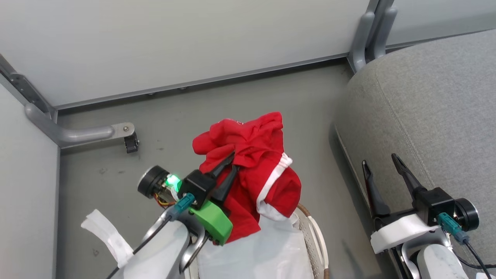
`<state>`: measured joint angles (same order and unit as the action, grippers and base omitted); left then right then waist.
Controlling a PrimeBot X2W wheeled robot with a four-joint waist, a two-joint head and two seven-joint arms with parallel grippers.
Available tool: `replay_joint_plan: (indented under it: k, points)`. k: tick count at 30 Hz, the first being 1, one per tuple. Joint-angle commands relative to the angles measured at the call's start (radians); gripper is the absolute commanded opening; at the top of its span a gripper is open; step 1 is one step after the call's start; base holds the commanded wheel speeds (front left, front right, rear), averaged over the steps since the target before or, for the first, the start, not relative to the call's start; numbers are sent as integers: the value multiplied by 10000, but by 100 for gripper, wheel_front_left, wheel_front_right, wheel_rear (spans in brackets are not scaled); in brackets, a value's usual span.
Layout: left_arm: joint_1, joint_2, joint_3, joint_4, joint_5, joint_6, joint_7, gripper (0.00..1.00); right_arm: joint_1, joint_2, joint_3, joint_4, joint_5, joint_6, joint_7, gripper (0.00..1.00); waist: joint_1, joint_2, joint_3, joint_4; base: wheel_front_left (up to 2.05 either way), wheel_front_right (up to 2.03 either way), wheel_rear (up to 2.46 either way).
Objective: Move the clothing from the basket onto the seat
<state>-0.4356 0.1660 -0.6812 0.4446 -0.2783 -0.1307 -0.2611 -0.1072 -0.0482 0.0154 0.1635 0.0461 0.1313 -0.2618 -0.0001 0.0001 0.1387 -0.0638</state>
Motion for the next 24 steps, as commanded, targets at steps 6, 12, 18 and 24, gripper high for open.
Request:
replay_joint_plan:
  k: [6, 12, 18, 24]
  points:
    - [-1301, 560, -420, -389, -82, 5, -61, 0, 224, -37, 243, -148, -75, -10, -49, 100, 1, -1, -836, 68, 0, 0, 0]
    - [-2665, 1171, -1086, -458, -291, 5, 111, 0, 85, -37, 626, -224, -147, -10, -49, 100, 1, -1, -1042, 12, 0, 0, 0]
    - [-3837, 1602, -1599, -602, -752, 9, 407, 0, -188, -39, 1157, -319, -190, -10, -49, 100, 1, -1, -1172, 2, 0, 0, 0]
    - [-4582, 1630, -1816, -523, -1151, 11, 616, 0, -597, -36, 1840, -553, 144, -10, -49, 100, 1, -1, -1213, 41, 0, 0, 0]
